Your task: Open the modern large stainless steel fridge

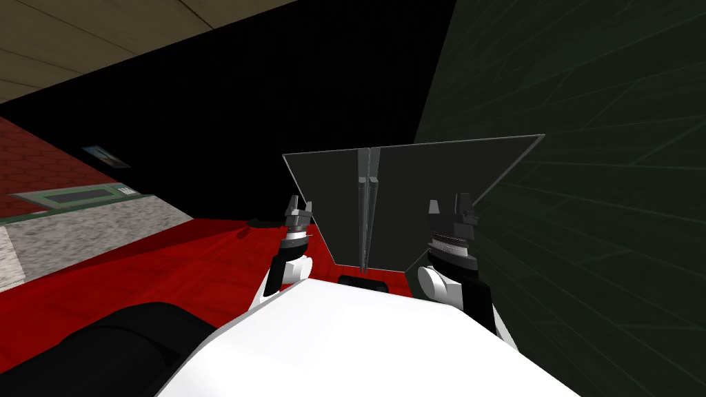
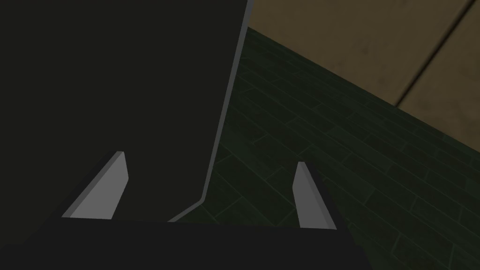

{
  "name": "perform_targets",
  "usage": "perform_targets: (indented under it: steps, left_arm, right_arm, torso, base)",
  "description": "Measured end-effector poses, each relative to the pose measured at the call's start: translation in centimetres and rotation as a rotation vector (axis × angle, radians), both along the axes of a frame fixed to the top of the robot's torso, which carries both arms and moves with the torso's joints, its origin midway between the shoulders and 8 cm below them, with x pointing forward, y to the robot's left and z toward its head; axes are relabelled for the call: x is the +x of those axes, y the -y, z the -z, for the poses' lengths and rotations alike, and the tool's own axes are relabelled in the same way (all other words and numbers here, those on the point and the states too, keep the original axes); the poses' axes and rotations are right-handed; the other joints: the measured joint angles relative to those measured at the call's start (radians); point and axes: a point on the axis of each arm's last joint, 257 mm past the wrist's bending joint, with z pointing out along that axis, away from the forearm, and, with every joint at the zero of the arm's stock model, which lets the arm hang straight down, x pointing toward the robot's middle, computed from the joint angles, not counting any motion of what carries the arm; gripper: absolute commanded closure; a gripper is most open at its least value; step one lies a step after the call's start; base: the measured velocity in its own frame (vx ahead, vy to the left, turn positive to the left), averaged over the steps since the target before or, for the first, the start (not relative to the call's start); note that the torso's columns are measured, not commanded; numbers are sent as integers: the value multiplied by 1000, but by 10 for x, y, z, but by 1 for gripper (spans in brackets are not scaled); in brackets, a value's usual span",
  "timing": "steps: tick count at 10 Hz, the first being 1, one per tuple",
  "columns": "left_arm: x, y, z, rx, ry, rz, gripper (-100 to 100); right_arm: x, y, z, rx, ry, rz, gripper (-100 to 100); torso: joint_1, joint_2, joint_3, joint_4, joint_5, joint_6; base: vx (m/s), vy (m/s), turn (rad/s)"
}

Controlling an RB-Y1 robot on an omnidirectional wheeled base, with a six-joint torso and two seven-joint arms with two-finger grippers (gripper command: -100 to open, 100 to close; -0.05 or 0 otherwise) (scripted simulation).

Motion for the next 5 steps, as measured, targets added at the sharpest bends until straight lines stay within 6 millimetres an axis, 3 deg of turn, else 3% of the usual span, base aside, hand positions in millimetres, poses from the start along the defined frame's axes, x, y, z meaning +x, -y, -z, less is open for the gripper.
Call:
perform_targets:
  steps: [2, 5]
  left_arm:
    - [0, 0, 0, 0, 0, 0, 0]
    - [0, 0, 0, 0, 0, 0, 0]
  right_arm:
    - [0, 0, 0, 0, 0, 0, 0]
    - [0, 0, 0, 0, 0, 0, 0]
  torso:
    - [0, 104, -209, 105, 0, 0]
    - [0, 322, -644, 322, 0, 0]
  base:
    - [0, 0, 0]
    - [0, 0, 0]
